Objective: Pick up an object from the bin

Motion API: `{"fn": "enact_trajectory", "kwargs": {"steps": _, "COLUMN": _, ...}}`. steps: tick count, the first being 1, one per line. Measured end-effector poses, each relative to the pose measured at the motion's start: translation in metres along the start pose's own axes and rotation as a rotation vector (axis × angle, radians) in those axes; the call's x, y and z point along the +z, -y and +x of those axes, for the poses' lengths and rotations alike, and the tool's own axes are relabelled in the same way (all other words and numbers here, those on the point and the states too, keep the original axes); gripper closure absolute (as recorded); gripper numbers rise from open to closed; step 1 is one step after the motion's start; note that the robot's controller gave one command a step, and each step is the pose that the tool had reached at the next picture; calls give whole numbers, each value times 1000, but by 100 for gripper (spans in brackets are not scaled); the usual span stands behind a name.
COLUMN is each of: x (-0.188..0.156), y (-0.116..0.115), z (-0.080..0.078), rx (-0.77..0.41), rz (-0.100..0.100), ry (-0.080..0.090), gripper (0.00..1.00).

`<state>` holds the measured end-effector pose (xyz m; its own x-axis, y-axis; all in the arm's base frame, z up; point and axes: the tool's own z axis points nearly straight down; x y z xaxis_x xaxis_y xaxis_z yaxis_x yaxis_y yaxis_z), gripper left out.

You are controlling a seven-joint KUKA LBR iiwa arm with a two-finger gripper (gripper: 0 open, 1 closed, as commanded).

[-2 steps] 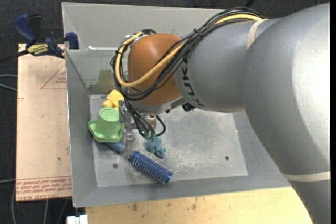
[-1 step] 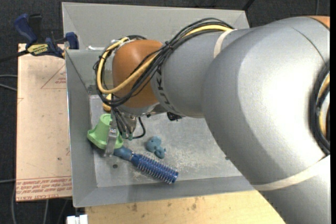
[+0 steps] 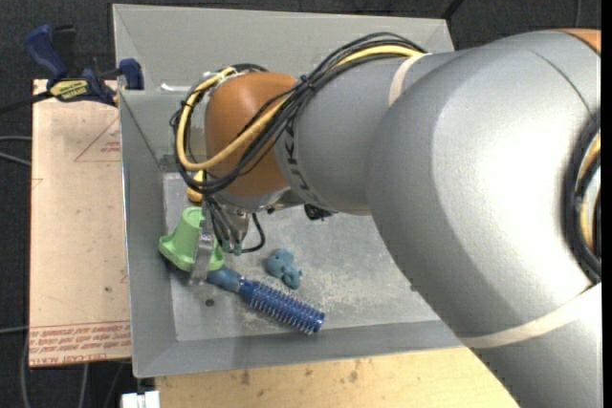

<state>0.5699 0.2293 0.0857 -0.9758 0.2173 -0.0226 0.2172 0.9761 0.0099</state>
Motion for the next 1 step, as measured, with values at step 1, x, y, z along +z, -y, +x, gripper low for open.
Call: {"fn": "enact_trajectory", "kwargs": {"steps": 1, "x": 5, "y": -24, "z": -64, "rx": -736, "rz": -11, "ry": -4, "gripper": 100}}
